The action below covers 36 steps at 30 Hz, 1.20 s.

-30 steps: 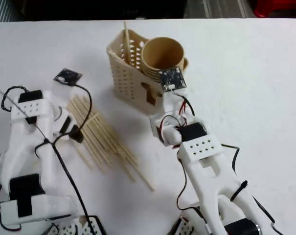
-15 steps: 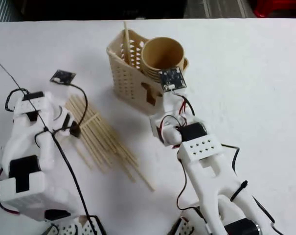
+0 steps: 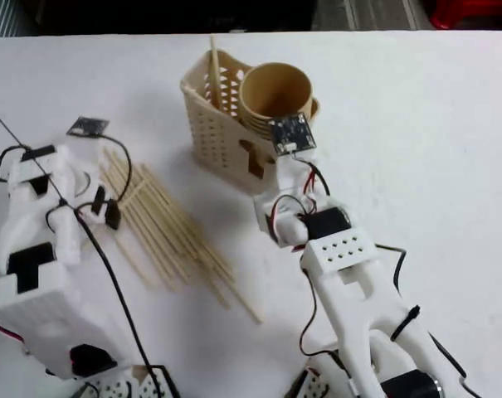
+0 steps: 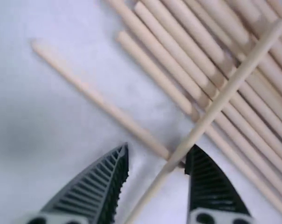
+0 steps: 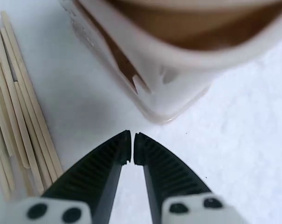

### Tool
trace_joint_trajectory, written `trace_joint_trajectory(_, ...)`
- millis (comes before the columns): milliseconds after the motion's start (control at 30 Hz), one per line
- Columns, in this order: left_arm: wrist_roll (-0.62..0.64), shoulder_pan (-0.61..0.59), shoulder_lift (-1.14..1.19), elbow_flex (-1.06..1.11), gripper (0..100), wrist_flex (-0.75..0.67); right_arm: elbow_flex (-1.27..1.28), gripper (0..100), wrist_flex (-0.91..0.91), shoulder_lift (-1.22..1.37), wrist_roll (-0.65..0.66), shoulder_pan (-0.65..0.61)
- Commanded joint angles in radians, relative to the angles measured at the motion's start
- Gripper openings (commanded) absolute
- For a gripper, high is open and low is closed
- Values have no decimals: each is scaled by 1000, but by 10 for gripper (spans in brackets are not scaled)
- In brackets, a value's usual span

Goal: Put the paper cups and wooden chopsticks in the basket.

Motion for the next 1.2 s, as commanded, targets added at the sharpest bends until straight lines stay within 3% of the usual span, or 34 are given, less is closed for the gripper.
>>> trace_joint_trajectory(0,2,-38,67,-120,106,54,-6,28,-16,-24,-6,5)
trace_joint_trajectory(267,5,48,77,-184,21,127,-6,28,-16,-24,-6,5)
trace_joint_trajectory(433,8,96,-13,-183,22,166,-6,28,-16,-24,-6,5)
trace_joint_trajectory(767,8,189,-401,-184,22,315,-6,28,-16,-24,-6,7)
trace_joint_trajectory(967,9,257,-665,-186,21,325,-6,28,-16,-24,-6,7)
trace_joint_trajectory(1167,35,363,-805,-370,21,319,-6,27,-16,-25,-6,10)
